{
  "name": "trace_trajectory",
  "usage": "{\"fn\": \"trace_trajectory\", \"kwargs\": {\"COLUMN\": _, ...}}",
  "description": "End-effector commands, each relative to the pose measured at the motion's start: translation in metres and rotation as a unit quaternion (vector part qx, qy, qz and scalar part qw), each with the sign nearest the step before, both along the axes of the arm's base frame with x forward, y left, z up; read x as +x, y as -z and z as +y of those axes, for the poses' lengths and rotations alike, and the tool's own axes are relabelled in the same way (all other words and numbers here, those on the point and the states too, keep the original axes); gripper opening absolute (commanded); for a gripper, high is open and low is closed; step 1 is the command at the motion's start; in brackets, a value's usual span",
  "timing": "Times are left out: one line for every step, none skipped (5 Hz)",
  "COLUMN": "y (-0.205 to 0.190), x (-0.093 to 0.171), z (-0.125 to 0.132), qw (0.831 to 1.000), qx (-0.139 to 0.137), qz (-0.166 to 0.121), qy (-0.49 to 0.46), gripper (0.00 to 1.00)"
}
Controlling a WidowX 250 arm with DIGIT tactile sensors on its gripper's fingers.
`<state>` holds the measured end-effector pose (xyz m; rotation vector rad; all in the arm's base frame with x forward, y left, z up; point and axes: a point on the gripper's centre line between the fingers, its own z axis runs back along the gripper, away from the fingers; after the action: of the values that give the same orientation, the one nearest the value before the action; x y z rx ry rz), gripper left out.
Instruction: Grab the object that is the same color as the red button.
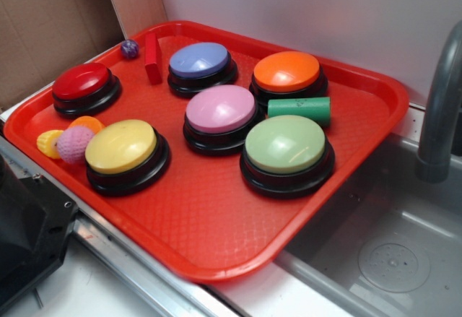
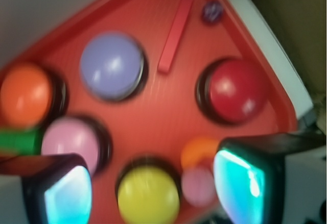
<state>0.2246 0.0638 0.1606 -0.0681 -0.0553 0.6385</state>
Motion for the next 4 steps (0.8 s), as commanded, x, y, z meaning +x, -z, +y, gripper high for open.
{"fn": "trace_trajectory", "kwargs": {"y": 0.029, "x": 0.05, "z": 0.052, "qw": 0.992, "qx": 0.035, "qz": -0.053, "qy": -0.111, "gripper": 1.0}}
{"fn": "trace_trajectory", "kwargs": {"y": 0.054, "x": 0.067, "z": 0.071, "qw": 0.984, "qx": 0.049, "qz": -0.056, "qy": -0.159, "gripper": 1.0}}
{"fn": "trace_trajectory", "kwargs": {"y": 0.079, "x": 0.075, "z": 0.085, "qw": 0.978, "qx": 0.066, "qz": -0.056, "qy": -0.192, "gripper": 1.0}}
{"fn": "trace_trajectory", "kwargs": {"y": 0.102, "x": 0.08, "z": 0.096, "qw": 0.977, "qx": 0.055, "qz": -0.056, "qy": -0.196, "gripper": 1.0}}
